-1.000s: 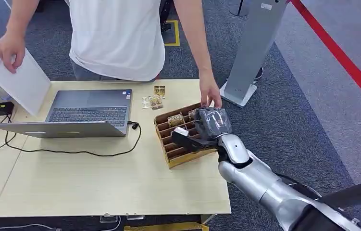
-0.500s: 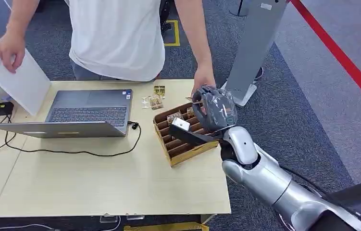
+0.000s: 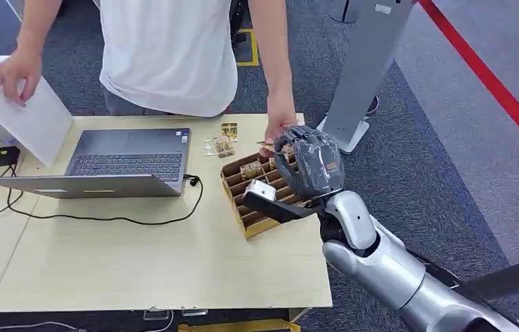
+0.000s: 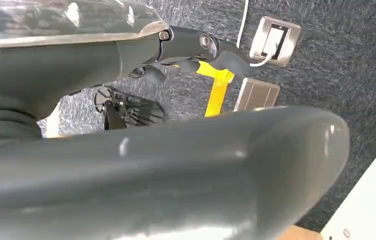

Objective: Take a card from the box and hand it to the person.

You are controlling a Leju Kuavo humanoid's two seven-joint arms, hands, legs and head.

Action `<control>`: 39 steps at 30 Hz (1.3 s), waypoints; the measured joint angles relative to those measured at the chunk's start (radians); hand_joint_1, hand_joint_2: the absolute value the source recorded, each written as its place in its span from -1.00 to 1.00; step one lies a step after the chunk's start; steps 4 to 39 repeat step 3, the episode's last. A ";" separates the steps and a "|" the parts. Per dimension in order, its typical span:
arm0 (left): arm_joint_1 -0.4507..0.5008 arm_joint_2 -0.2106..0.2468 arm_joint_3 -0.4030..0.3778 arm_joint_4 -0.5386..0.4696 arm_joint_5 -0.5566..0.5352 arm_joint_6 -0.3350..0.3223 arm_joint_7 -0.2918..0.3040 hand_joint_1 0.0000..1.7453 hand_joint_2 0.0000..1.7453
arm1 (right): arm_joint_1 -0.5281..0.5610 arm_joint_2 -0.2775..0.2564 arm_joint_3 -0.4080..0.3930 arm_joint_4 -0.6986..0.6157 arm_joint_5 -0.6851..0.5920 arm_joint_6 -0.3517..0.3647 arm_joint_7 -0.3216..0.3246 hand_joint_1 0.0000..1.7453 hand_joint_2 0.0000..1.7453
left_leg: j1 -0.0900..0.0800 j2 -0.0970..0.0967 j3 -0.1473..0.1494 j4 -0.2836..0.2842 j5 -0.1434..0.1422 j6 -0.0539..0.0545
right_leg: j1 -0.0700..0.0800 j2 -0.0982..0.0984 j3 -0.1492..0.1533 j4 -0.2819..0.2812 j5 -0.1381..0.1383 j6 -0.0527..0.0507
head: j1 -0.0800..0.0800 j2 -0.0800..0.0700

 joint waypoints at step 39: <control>0.000 0.000 0.000 0.000 0.000 0.000 0.000 -1.00 -1.00 | 0.006 0.000 -0.002 -0.004 0.000 0.002 -0.001 0.26 1.00 | 0.000 0.000 0.000 0.000 0.000 0.000 | 0.000 0.000 0.000 0.000 0.000 0.000 | 0.000 0.000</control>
